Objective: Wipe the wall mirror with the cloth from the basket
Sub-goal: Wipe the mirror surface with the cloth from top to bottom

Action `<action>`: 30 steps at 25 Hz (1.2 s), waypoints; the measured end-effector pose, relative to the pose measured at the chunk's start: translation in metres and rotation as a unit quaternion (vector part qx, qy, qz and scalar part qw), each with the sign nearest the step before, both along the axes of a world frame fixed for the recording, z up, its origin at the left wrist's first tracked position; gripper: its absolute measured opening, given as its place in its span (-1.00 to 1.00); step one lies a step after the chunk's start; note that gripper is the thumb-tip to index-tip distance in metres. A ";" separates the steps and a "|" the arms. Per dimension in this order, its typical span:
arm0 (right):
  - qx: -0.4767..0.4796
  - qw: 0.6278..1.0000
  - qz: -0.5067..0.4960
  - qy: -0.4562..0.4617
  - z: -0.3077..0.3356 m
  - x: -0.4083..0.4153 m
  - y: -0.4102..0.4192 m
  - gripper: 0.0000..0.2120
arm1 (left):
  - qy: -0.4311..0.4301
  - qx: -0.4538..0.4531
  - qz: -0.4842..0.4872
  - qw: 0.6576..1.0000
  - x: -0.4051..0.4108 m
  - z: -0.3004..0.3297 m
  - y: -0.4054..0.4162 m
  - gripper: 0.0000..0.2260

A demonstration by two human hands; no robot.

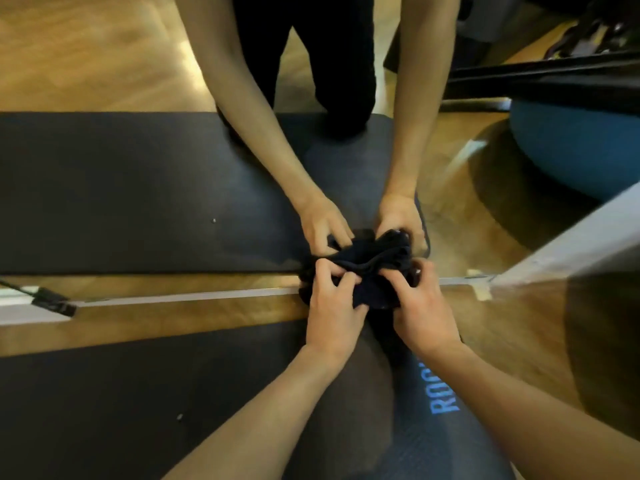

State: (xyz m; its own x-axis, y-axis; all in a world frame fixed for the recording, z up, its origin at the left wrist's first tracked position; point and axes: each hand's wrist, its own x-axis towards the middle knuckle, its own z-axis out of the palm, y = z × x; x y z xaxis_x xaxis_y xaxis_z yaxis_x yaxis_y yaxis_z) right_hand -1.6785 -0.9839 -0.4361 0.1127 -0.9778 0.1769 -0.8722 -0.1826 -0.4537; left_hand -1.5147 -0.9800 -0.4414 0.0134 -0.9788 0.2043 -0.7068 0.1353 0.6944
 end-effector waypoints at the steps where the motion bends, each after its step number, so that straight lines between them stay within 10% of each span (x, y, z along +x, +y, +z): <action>1: -0.001 1.000 -0.010 0.002 0.006 -0.027 0.000 -0.30 | 0.002 0.011 -0.008 1.000 -0.029 0.005 -0.003 -0.65; 16: 0.073 0.990 -0.119 -0.029 0.046 -0.182 -0.001 -0.41 | -0.045 0.053 -0.154 0.986 -0.191 0.057 -0.015 -0.69; 30: 0.135 0.985 -0.108 0.003 0.339 -0.101 0.045 -0.54 | -0.122 0.159 -0.173 0.964 -0.110 0.361 0.002 -0.80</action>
